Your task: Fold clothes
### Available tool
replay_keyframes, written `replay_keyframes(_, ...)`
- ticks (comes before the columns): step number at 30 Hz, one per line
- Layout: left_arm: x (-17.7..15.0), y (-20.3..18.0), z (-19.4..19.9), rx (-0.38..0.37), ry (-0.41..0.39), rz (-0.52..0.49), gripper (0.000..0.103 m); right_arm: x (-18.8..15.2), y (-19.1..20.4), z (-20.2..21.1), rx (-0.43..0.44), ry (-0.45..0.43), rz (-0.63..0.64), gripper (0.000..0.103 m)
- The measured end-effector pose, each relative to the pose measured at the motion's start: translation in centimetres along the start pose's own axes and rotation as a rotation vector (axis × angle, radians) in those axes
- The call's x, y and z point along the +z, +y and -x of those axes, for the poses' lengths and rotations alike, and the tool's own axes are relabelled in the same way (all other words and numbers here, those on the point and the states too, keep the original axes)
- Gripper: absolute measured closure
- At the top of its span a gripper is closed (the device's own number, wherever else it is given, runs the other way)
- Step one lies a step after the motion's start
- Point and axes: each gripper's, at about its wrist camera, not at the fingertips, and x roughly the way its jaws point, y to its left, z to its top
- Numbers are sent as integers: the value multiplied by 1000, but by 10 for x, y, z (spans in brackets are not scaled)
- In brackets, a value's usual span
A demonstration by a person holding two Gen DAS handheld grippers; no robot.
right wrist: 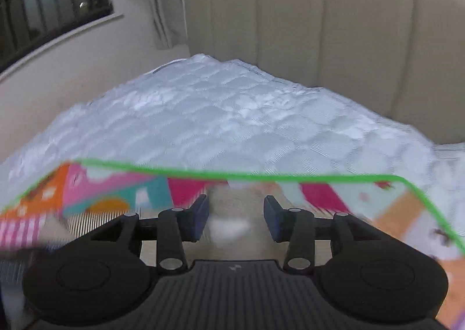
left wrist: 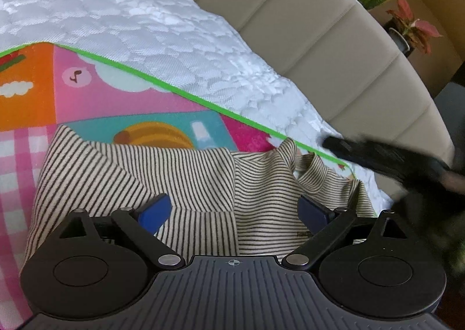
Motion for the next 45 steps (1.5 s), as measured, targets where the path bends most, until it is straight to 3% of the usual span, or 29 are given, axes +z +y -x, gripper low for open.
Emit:
replay_keyframes(3, 0, 1, 2, 0, -3, 13, 5, -21, -5, 39, -1, -1, 44, 56)
replay_keyframes(7, 0, 2, 7, 3, -15, 37, 5, -70, 9, 74, 50, 86, 167, 41)
replay_keyframes(13, -6, -3, 17, 51, -37, 28, 5, -142, 41, 103, 142, 201, 378, 41)
replay_keyframes(15, -12, -8, 25, 87, -42, 10, 5, -161, 48, 102, 134, 206, 442, 40)
replay_keyframes(16, -15, -11, 31, 107, -46, 0, 5, -167, 49, 101, 113, 198, 470, 43)
replay_keyframes(17, -17, -14, 38, 124, -51, -6, 5, -171, 48, 100, 83, 184, 496, 65)
replay_keyframes(18, -18, -17, 44, 138, -54, -10, 5, -171, 45, 100, 66, 171, 506, 76)
replay_keyframes(19, -20, -20, 50, 149, -59, -13, 5, -168, 39, 101, 58, 157, 506, 96)
replay_keyframes(22, -25, -27, 62, 169, -69, -24, 4, -134, 2, 110, -54, 42, 437, 96)
replay_keyframes(26, -33, -34, 67, 170, -34, -44, 3, -63, -85, 127, -245, -124, 241, 96)
replay_keyframes(31, -52, -49, 62, 229, 54, -221, 3, -3, -185, 141, -422, -291, 0, 96)
replay_keyframes(35, -68, -63, 60, 297, 96, -429, 3, 3, -230, 117, -424, -296, -114, 96)
replay_keyframes(39, -79, -71, 58, 383, 69, -608, 3, -17, -243, 88, -418, -253, -173, 95)
replay_keyframes(43, -84, -75, 51, 456, 20, -755, 3, -48, -231, 77, -368, -229, -207, 60)
replay_keyframes(45, -86, -77, 43, 485, 5, -845, 3, -62, -217, 79, -326, -216, -193, 52)
